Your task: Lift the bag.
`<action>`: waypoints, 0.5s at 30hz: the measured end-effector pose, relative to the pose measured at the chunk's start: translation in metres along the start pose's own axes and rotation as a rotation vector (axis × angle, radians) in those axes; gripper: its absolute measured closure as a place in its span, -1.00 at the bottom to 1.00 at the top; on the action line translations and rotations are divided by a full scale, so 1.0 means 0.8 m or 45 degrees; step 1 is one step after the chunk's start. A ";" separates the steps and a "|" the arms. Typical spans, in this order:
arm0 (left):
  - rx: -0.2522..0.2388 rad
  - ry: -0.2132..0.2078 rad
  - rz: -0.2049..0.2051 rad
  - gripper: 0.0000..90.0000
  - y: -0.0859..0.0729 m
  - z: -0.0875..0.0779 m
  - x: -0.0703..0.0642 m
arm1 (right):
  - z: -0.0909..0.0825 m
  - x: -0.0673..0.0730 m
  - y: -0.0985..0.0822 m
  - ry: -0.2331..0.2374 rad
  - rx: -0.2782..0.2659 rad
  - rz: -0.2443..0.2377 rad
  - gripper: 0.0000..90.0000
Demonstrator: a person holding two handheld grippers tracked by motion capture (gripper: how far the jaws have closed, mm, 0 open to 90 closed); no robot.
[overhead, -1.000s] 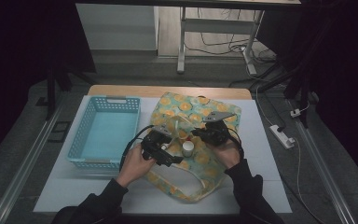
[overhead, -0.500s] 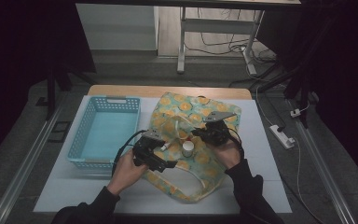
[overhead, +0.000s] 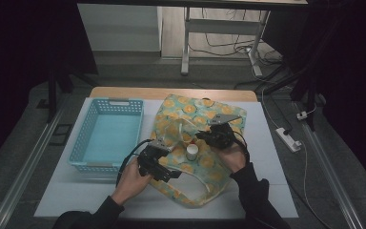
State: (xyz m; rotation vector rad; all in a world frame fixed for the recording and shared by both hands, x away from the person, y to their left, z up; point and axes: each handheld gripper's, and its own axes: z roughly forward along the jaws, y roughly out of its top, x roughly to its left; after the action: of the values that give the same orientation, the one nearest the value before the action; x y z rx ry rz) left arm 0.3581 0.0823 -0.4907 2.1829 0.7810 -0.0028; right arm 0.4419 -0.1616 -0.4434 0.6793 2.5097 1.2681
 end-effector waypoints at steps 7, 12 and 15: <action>0.030 -0.020 0.021 -0.99 -0.001 0.020 -0.001 | 0.002 0.001 0.000 0.003 0.005 -0.004 1.00; 0.073 -0.012 0.044 -0.98 -0.003 0.038 0.000 | 0.002 0.001 0.000 0.004 0.005 -0.003 1.00; 0.100 0.003 0.068 -0.98 -0.005 0.048 0.003 | 0.002 0.001 -0.001 0.004 0.008 -0.005 1.00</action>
State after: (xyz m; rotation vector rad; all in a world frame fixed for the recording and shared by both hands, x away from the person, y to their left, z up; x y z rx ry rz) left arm 0.3678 0.0593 -0.5197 2.2779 0.7346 -0.0040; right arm 0.4420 -0.1604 -0.4449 0.6741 2.5170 1.2617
